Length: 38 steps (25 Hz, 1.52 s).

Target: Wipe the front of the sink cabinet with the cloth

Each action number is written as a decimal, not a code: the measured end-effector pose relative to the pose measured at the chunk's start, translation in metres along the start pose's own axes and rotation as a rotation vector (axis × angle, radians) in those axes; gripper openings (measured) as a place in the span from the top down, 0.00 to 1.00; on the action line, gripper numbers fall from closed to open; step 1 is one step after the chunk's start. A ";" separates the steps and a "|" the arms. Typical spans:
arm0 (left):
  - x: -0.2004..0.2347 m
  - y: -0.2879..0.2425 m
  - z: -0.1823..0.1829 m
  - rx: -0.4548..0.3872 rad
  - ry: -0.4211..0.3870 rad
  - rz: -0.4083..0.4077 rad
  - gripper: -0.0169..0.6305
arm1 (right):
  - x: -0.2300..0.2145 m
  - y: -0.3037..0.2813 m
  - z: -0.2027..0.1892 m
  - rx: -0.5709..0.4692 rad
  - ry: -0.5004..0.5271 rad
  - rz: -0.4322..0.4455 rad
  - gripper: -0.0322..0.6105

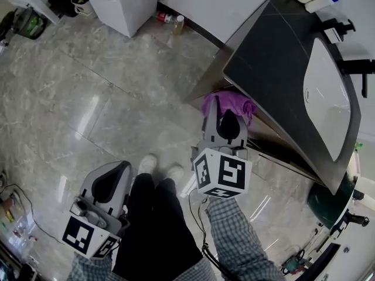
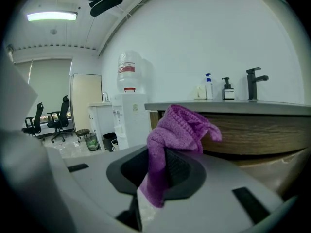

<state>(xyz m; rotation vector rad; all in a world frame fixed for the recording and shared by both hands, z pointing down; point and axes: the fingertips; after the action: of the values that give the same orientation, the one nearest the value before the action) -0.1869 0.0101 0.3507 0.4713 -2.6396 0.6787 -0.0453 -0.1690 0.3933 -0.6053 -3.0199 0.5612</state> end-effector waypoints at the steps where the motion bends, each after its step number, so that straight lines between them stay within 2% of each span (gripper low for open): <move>1: 0.002 0.000 0.001 -0.002 0.001 0.001 0.96 | 0.003 -0.003 0.000 0.001 0.005 0.007 0.83; 11: 0.019 0.004 -0.003 0.001 0.023 0.026 0.95 | 0.031 -0.018 -0.014 0.040 0.010 0.063 0.83; 21: 0.016 -0.004 -0.004 0.013 0.031 0.011 0.96 | 0.054 -0.024 -0.042 0.103 0.032 0.131 0.83; 30: 0.010 -0.017 -0.013 0.036 0.025 -0.002 0.95 | 0.007 -0.023 -0.059 0.104 0.080 0.036 0.83; 38: -0.006 -0.032 -0.017 0.058 0.011 -0.042 0.96 | -0.036 -0.008 -0.058 0.078 0.059 -0.051 0.83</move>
<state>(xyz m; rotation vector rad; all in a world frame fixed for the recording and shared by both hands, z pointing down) -0.1642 -0.0063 0.3740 0.5359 -2.5986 0.7439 -0.0104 -0.1693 0.4523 -0.5301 -2.9335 0.6428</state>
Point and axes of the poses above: the fingertips, and each gripper's own axes: y backward along the fingers, x to its left, z out of its top
